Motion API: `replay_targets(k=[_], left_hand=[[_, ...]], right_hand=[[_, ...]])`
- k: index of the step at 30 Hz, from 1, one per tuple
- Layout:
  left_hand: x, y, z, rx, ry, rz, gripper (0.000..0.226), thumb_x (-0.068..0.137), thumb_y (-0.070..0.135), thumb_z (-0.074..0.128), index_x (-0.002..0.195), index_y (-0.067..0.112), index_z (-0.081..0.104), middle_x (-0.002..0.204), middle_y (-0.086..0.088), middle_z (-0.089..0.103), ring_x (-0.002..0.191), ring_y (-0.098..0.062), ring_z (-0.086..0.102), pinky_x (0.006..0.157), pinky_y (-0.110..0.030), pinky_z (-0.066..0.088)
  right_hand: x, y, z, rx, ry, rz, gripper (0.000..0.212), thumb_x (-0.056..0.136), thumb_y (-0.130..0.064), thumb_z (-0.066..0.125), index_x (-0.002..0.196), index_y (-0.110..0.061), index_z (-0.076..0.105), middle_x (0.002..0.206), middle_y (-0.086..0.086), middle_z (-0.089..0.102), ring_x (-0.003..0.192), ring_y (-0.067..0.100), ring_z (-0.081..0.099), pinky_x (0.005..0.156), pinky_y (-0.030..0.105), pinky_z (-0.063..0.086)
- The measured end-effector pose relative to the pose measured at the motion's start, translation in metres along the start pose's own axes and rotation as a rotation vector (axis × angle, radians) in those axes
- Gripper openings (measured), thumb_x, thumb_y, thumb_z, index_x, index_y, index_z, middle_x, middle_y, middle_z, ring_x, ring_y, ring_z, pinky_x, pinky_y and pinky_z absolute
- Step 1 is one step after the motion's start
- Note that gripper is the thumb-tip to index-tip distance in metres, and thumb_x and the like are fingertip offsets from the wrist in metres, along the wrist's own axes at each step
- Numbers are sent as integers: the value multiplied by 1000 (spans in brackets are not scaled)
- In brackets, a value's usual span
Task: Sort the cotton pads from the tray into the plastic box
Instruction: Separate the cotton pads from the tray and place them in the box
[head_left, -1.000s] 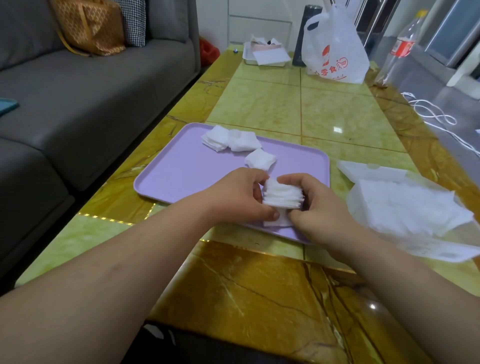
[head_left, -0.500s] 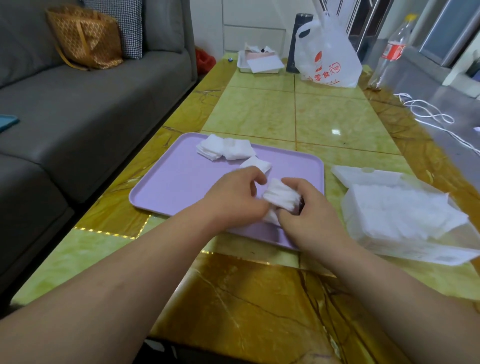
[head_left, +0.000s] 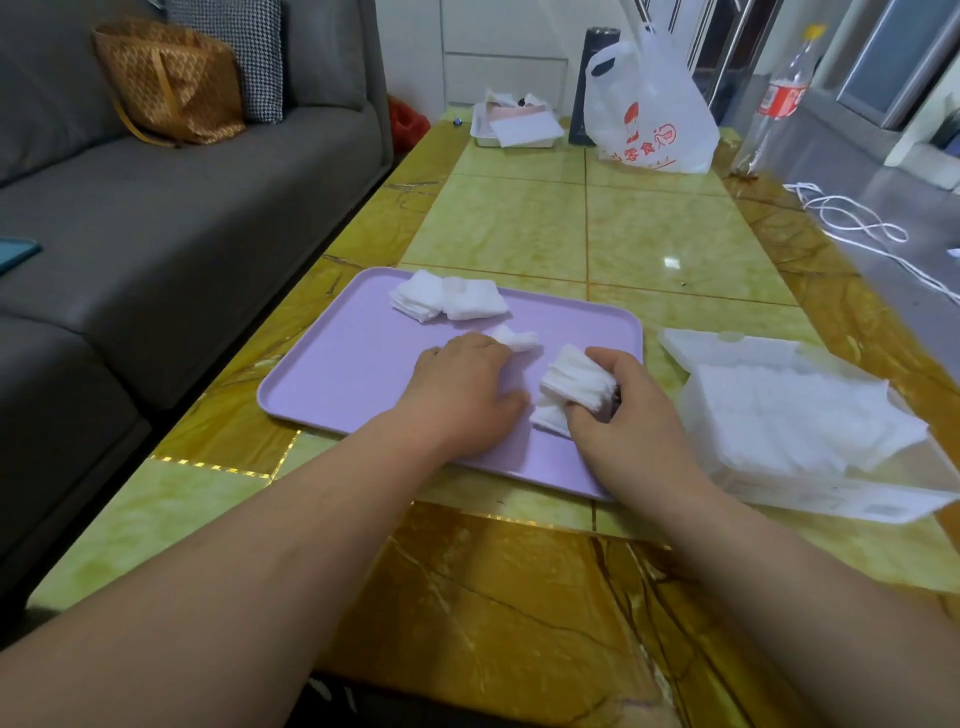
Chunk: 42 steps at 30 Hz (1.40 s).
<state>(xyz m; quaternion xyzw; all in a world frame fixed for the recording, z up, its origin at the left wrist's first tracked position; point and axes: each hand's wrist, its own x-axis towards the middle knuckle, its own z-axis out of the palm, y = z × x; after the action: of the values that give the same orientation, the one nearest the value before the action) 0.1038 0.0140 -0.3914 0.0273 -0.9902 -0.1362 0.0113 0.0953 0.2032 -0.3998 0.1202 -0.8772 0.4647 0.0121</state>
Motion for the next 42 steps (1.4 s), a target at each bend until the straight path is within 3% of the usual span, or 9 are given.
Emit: replay_targets(k=[3, 6, 11, 18, 25, 29, 35, 39, 42], left_hand=[[-8, -6, -17, -236, 179, -75, 30, 88, 37, 68, 116, 26, 69, 118, 4, 70, 112, -19, 64, 95, -35, 50], [-16, -10, -32, -583, 305, -166, 21, 82, 25, 79, 98, 27, 65, 90, 3, 71, 82, -12, 67, 74, -28, 54], [-30, -9, -47, -1212, -159, -66, 48, 83, 2, 80, 126, 18, 63, 94, -10, 71, 88, -18, 71, 80, -37, 58], [-31, -2, -26, -911, -176, -91, 16, 82, 15, 84, 92, 16, 71, 78, 3, 71, 68, -7, 59, 66, -24, 46], [-26, 0, -17, -708, -66, -30, 15, 81, 25, 83, 91, 19, 73, 80, -3, 70, 67, -6, 54, 65, -24, 45], [-30, -2, -20, -798, -122, 22, 12, 82, 21, 84, 88, 20, 73, 74, 11, 66, 66, -3, 54, 63, -16, 44], [-26, -3, -13, -729, -65, -26, 19, 80, 28, 85, 90, 18, 72, 76, 8, 66, 64, -5, 54, 64, -23, 45], [-24, -2, -9, -716, -24, -40, 24, 78, 29, 85, 89, 18, 68, 73, 6, 67, 60, -4, 55, 61, -23, 46], [-22, -1, -8, -639, 5, -52, 32, 75, 36, 85, 96, 26, 62, 76, 7, 69, 61, -3, 59, 62, -23, 46]], right_hand=[[0, 0, -1, -15, -9, -6, 54, 92, -16, 66, 143, -22, 50, 135, -3, 58, 115, 10, 55, 93, 18, 38], [0, 0, -1, -29, -18, -2, 55, 93, -19, 67, 145, -22, 48, 136, -4, 57, 114, 9, 54, 93, 21, 38], [0, 0, -1, -16, -23, 32, 60, 90, -19, 72, 145, -25, 49, 130, -7, 59, 113, 11, 59, 95, 26, 45], [3, 4, -2, 133, -130, 37, 54, 79, 0, 72, 127, -23, 64, 115, -8, 72, 101, 3, 69, 79, 10, 53], [6, 7, -2, 178, -115, 28, 44, 85, -12, 76, 125, -24, 65, 113, -7, 73, 102, 11, 71, 93, 35, 58], [7, 7, -2, 171, -121, 53, 46, 84, -20, 76, 128, -30, 62, 112, -10, 73, 101, 9, 70, 94, 38, 58], [5, 4, -4, 196, -182, 36, 42, 84, -18, 75, 123, -29, 65, 111, -8, 73, 102, 13, 71, 91, 39, 60], [3, 2, -9, 312, -281, 76, 64, 63, -33, 83, 124, -31, 65, 113, -4, 73, 106, 16, 71, 89, 34, 60], [0, 1, -9, 151, -258, 8, 63, 68, -32, 92, 124, -34, 62, 114, -10, 71, 104, 8, 69, 91, 28, 56]])
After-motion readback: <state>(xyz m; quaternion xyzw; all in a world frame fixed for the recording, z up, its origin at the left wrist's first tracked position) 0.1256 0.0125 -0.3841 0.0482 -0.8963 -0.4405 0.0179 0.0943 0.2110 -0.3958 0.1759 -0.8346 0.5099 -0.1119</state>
